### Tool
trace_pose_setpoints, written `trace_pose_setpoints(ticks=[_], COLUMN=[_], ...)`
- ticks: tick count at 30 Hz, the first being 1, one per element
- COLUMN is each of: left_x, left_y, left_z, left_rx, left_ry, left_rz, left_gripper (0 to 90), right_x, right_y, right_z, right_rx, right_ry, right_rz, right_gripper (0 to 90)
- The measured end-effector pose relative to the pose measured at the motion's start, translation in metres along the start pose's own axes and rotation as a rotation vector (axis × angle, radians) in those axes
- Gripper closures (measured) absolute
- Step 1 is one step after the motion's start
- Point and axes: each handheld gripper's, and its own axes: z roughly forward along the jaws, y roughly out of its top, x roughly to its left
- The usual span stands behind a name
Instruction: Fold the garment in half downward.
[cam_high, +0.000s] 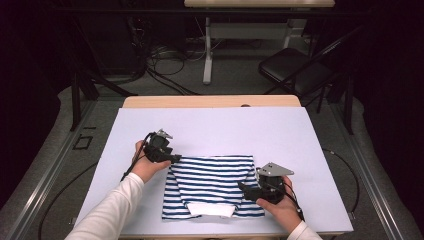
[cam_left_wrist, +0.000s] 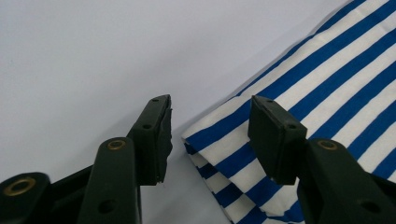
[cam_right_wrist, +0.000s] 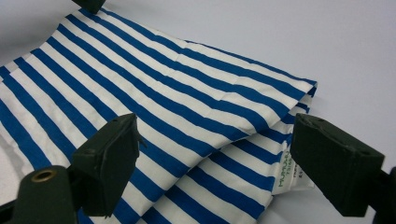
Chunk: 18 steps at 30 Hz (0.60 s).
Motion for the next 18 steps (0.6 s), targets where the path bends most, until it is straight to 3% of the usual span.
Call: trace_pose_setpoints(ticks=[7,18], left_x=[0.0033,0.0031], left_y=[-0.0002,-0.0007], left_z=[0.0023,0.0077], left_rx=[0.001,0.036], left_ry=[-0.018,-0.003], left_rz=[-0.007,0.000], left_gripper=[60.3,65.6], right_x=[0.0000,0.0000], right_y=[-0.0001,-0.0003], right_z=[-0.0003,-0.0001], right_rx=[-0.001,0.003], right_ry=[-0.001,-0.002], right_rz=[0.000,-0.006], right_gripper=[15.1,15.1])
